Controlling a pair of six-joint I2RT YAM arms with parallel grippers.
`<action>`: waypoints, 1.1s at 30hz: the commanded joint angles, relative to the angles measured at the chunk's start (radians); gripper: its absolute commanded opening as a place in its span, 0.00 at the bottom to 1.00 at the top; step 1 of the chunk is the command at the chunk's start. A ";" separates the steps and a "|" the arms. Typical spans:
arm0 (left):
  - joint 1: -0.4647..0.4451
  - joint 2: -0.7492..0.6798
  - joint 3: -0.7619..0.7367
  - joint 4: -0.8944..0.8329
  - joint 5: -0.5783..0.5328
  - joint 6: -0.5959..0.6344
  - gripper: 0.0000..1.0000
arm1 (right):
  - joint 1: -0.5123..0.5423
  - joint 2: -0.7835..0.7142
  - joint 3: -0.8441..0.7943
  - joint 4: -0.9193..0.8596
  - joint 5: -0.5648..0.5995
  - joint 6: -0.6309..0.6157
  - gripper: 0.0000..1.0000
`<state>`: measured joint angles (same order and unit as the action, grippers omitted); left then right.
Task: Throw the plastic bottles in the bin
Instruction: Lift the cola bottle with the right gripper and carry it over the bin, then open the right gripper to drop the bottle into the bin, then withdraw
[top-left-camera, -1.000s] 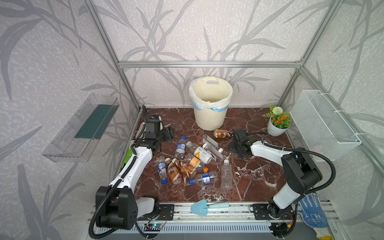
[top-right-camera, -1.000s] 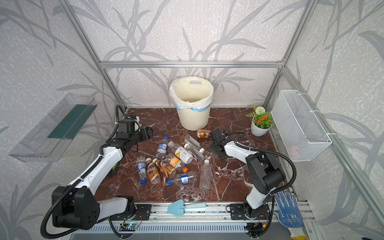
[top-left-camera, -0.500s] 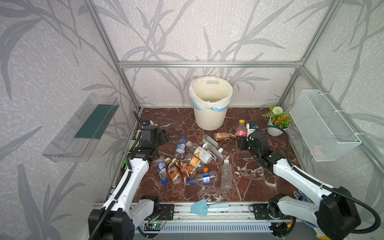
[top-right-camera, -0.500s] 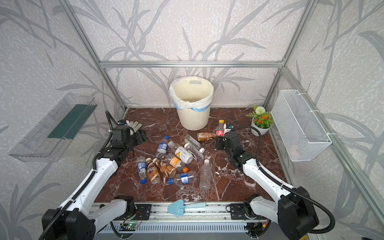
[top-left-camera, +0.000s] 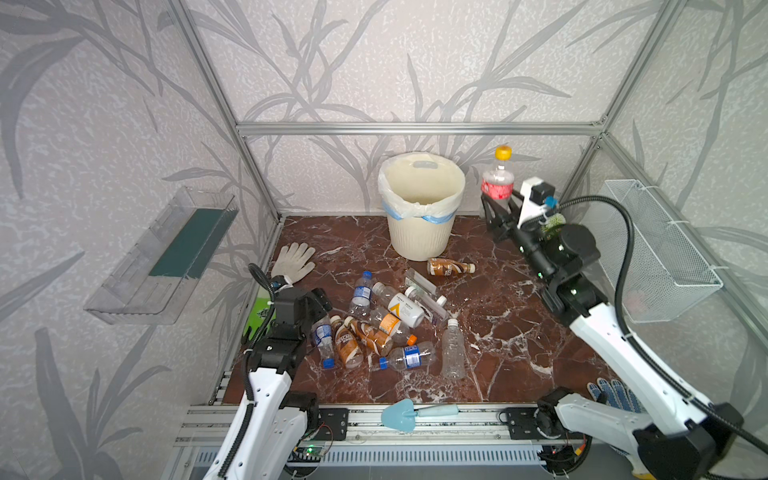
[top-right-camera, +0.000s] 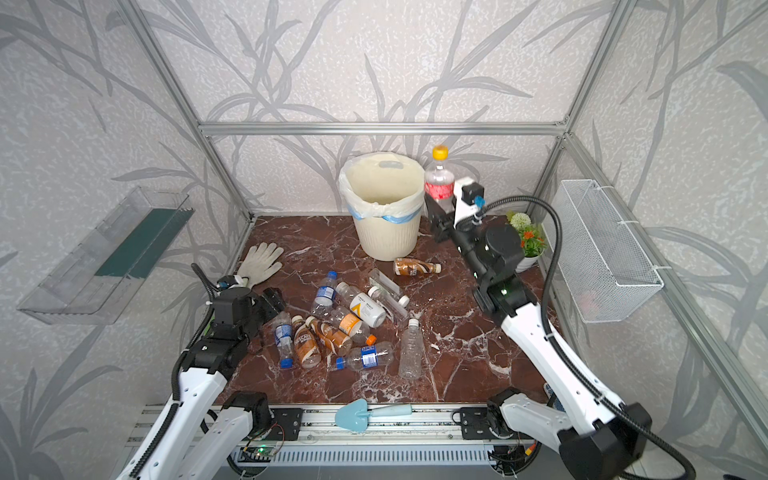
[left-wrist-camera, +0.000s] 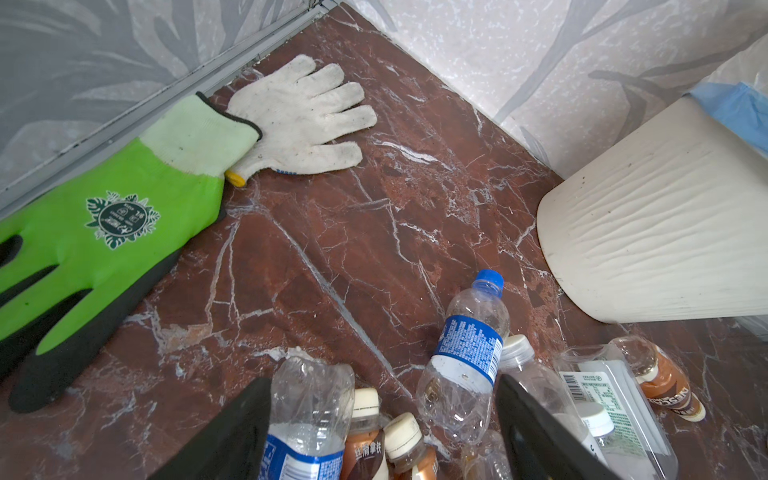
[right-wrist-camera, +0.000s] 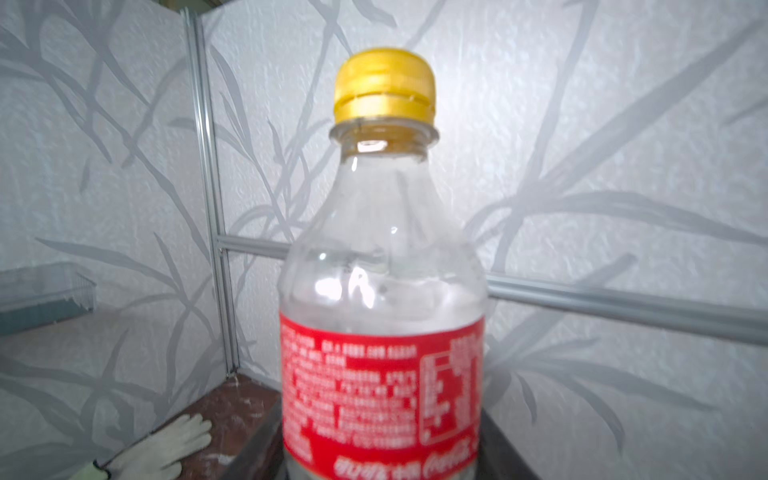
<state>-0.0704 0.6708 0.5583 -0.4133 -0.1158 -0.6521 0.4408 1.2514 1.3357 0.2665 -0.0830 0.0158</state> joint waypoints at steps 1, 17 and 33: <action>-0.002 -0.038 -0.029 -0.031 -0.005 -0.059 0.84 | -0.001 0.296 0.450 -0.452 -0.170 0.035 0.54; -0.003 0.030 -0.016 -0.008 0.040 -0.028 0.84 | 0.003 0.114 0.198 -0.464 -0.120 0.040 0.96; -0.004 0.144 -0.031 -0.092 0.140 -0.067 0.82 | -0.079 -0.029 -0.262 -0.492 -0.066 0.155 0.92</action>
<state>-0.0704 0.8070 0.5171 -0.4599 0.0113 -0.7040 0.3645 1.2415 1.0801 -0.2359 -0.1539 0.1463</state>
